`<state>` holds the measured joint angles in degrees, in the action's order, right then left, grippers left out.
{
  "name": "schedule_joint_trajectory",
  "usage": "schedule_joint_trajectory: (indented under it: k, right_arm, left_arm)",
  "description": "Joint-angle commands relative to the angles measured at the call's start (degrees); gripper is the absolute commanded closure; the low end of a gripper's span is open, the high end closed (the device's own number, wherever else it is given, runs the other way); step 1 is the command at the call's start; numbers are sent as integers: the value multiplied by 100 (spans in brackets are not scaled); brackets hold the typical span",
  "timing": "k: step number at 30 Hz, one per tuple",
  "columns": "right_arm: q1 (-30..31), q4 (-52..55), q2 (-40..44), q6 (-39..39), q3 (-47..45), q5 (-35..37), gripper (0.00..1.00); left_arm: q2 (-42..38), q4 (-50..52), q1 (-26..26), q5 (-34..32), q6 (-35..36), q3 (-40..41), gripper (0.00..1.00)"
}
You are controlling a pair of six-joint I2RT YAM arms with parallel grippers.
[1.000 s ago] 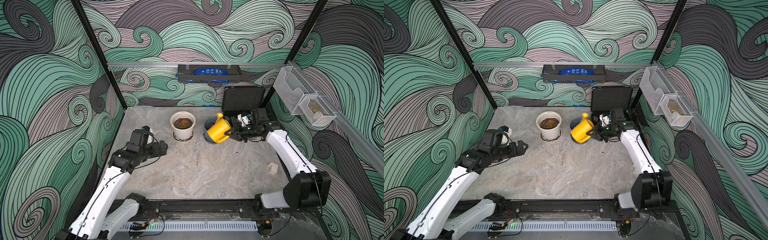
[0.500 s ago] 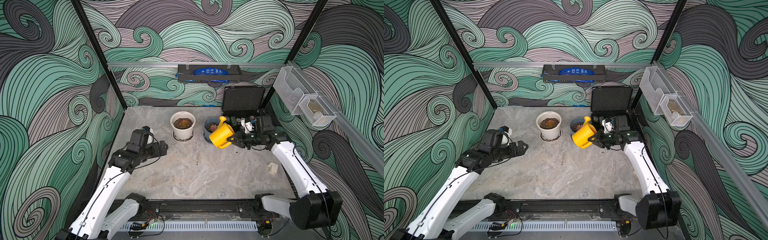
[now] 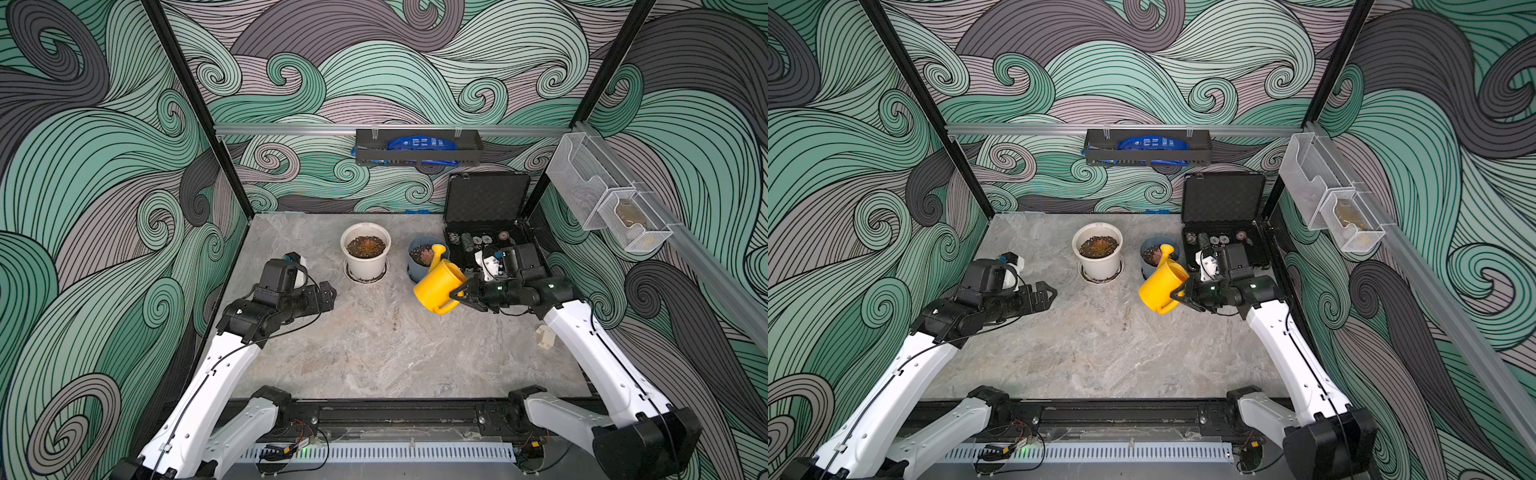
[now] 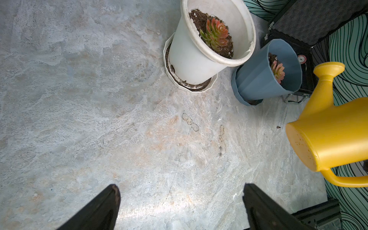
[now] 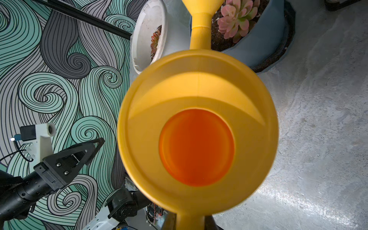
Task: Water the succulent around the soil edge
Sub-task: Water the soil of the potted plant with water.
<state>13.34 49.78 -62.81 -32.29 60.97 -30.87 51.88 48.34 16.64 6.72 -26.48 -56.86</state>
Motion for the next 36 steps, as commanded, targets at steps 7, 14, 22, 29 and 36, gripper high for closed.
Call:
schedule_joint_trajectory:
  k: [7,14,22,29,36]
  right_arm:
    - [321,-42,206,-97,-76,278,100]
    - [693,-288,149,-310,-170,391,100]
    - [856,-689,-207,-420,-57,410,100]
    - [1119,-996,-658,-574,165,433,100]
    - [1175,-1217,-986,-697,329,451,100]
  left_arm:
    - [-53,-70,23,86,2,16,1]
    - [-74,-69,23,58,2,17,1]
    - [-91,-61,23,40,-9,16,1]
    - [-114,-61,23,47,-6,17,1]
    - [-116,-70,25,67,-11,25,1]
